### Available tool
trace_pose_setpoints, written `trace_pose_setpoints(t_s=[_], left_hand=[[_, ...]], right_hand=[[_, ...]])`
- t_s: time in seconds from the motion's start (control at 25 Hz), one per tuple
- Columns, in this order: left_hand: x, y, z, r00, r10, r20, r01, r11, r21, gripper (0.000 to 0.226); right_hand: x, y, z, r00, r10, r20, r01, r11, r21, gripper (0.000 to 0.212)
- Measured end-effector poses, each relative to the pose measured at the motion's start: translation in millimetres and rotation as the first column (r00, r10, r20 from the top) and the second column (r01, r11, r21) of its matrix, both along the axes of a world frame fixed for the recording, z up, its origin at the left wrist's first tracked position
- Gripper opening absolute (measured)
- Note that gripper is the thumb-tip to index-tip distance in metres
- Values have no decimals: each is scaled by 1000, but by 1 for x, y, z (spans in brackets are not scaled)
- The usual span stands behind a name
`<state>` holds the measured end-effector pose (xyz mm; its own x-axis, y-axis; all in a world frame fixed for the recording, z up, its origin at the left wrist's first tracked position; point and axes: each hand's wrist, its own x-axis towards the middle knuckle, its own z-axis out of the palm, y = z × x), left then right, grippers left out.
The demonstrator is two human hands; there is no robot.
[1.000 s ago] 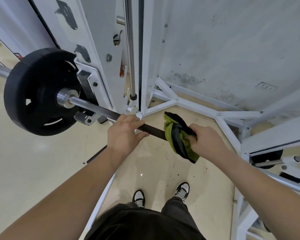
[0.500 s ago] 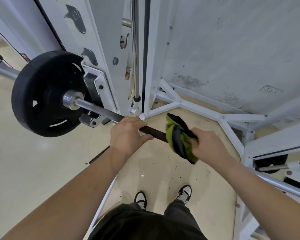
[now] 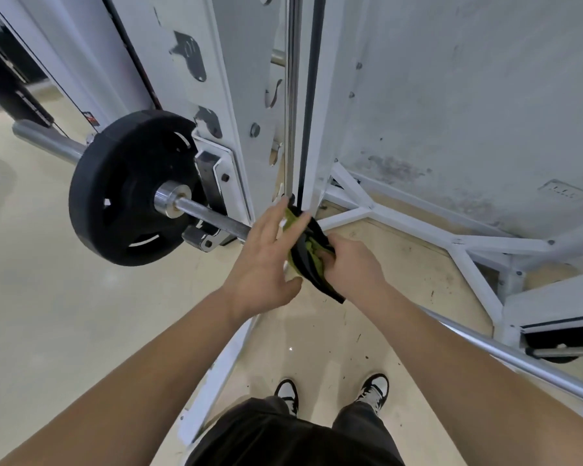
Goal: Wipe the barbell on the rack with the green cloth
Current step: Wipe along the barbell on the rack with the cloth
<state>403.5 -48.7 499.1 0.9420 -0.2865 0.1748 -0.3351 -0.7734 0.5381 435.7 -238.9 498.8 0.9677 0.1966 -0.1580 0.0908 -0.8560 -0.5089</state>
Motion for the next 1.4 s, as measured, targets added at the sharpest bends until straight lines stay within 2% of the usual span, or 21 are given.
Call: trace_pose_setpoints(t_s=[0.08, 0.16, 0.28, 0.36, 0.44, 0.52, 0.6, 0.72, 0.8, 0.84, 0.92, 0.96, 1.0, 1.04, 1.08, 1.12, 1.16, 1.2, 1.24, 1.28, 1.4], left_hand=[[16, -16, 9, 991, -134, -14, 134, 969, 205, 105], [33, -39, 18, 974, -213, -77, 226, 907, 355, 95], [54, -48, 21, 967, -217, -135, 254, 859, 444, 75], [58, -43, 18, 960, -150, -238, 236, 890, 391, 64], [48, -54, 13, 964, -78, -253, 159, 934, 321, 50], [28, -85, 5, 989, -71, -128, 105, 955, 277, 36], [10, -117, 0, 988, -153, -31, 156, 958, 242, 31], [3, -116, 0, 972, -235, 13, 227, 950, 215, 29], [2, -80, 0, 970, -223, 101, 189, 944, 271, 30], [1, -54, -3, 977, -152, 150, 107, 957, 270, 30], [-5, -3, -8, 971, 194, 141, -213, 967, 139, 32], [-13, 14, -9, 909, 414, 43, -414, 910, -7, 33], [-23, 21, -13, 792, 596, -132, -610, 766, -203, 31], [-34, 17, -16, 642, 666, -380, -766, 525, -372, 29], [-45, 3, -20, 492, 602, -629, -864, 252, -435, 28], [-52, -14, -22, 380, 458, -803, -912, 44, -407, 29], [-55, -32, -23, 315, 285, -905, -931, -95, -353, 33], [-53, -47, -23, 289, 133, -948, -933, -181, -310, 36], [-48, -59, -21, 295, 35, -955, -929, -223, -295, 38], [-41, -70, -20, 315, -2, -949, -922, -236, -306, 39], [-28, -97, -17, 356, 40, -934, -907, -224, -356, 35]], right_hand=[[-6, -21, 6, 996, 83, 24, -84, 996, 8, 5], [-11, -45, 15, 989, 149, 9, -149, 989, -3, 9], [-20, -77, 24, 992, 89, -89, -90, 996, -3, 20], [-30, -96, 22, 994, -54, -94, 61, 995, 75, 31], [-38, -109, 16, 974, -215, -70, 224, 961, 163, 25], [-40, -117, 11, 939, -338, -70, 345, 911, 226, 22], [-38, -119, 10, 912, -404, -65, 408, 883, 232, 23], [-34, -110, 13, 915, -397, -66, 402, 890, 216, 25], [-32, -99, 15, 938, -343, -49, 346, 917, 198, 24], [-33, -93, 15, 953, -302, -41, 304, 934, 188, 24], [-36, -80, 15, 977, -213, -28, 215, 965, 151, 23], [-37, -73, 15, 985, -169, -23, 170, 979, 115, 23], [-38, -66, 14, 992, -122, -21, 123, 991, 59, 24], [-39, -61, 14, 996, -84, -22, 84, 996, -12, 23], [-40, -57, 14, 998, -50, -22, 48, 995, -89, 20], [-41, -53, 14, 1000, -21, -22, 17, 987, -158, 17], [-41, -50, 15, 1000, 0, -18, -4, 978, -207, 17], [-42, -47, 16, 1000, 8, -12, -10, 973, -230, 18], [-43, -46, 17, 1000, 5, 4, -4, 976, -220, 18], [-45, -47, 18, 1000, -5, 26, 10, 984, -176, 20], [-51, -56, 19, 991, -98, 86, 97, 995, 18, 28]])
